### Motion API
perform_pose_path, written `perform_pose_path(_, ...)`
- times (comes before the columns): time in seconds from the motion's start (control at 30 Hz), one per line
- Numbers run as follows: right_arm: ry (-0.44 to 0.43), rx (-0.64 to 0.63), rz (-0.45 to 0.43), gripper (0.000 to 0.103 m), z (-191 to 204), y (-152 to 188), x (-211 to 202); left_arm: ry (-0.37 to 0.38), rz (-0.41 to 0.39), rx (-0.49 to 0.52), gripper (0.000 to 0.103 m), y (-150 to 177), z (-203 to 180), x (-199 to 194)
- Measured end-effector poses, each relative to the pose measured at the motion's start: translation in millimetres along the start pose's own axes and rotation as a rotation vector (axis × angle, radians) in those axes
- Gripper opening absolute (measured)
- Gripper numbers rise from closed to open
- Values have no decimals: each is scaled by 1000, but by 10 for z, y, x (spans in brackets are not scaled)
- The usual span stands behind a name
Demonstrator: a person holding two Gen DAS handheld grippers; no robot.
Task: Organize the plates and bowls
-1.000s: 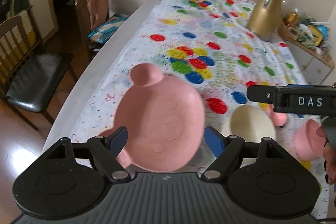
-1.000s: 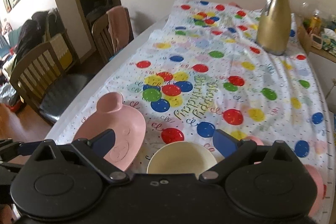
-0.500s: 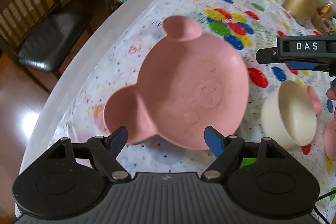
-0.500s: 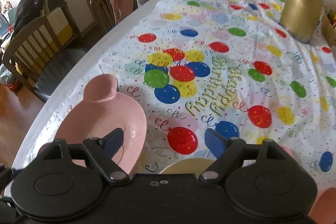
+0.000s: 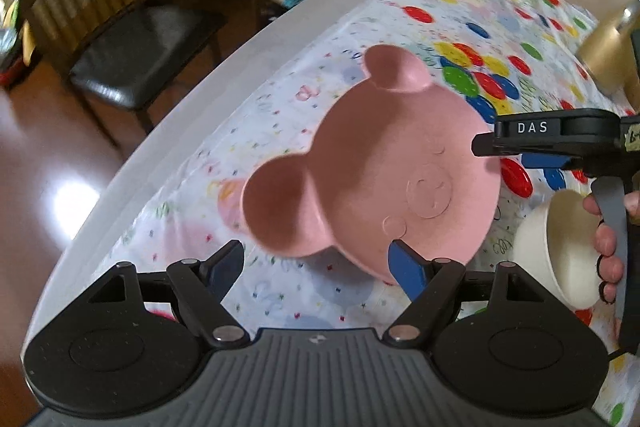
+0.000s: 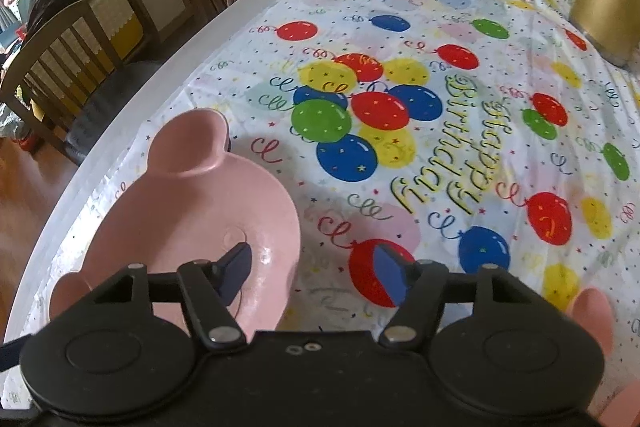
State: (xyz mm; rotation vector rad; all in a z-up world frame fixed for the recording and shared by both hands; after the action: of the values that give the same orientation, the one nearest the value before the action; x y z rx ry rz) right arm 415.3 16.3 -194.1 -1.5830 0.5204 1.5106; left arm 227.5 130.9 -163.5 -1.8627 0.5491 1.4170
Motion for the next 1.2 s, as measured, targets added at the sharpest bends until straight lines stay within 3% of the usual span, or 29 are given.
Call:
perform_pose_path(0.17, -10, -16, 9, 53, 53, -34, 37, 7, 39, -62, 78, -14, 73, 129)
perform_pose_path(0.53, -6, -28, 24, 39, 6, -181, 175, 19, 68, -103, 62, -133, 113, 337)
perform_pose_path(0.83, -20, -125, 23, 37, 117, -355, 299, 22, 63, -100, 58, -143, 98, 386)
perform_pose_path(0.9, -33, -150, 26, 26, 158, -353, 309, 28, 59, -107, 56, -153, 123, 384)
perform_pose_path(1.2, -53, -270, 19, 17, 247, -216, 196, 29, 45, -114, 53, -183, 314, 322)
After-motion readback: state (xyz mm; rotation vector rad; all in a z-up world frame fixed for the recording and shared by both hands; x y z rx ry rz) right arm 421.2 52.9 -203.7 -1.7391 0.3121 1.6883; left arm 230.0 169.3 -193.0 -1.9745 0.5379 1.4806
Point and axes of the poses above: each gripper's, at about its wrist camera, not at the fingertips, and x roughly the way its jaws point, z to its left, y to its underside, the point moved 4 cm from there along x, roughly the way its jaws point, and after that the axes turned 9 degrees about z, right-handed, at the moved point
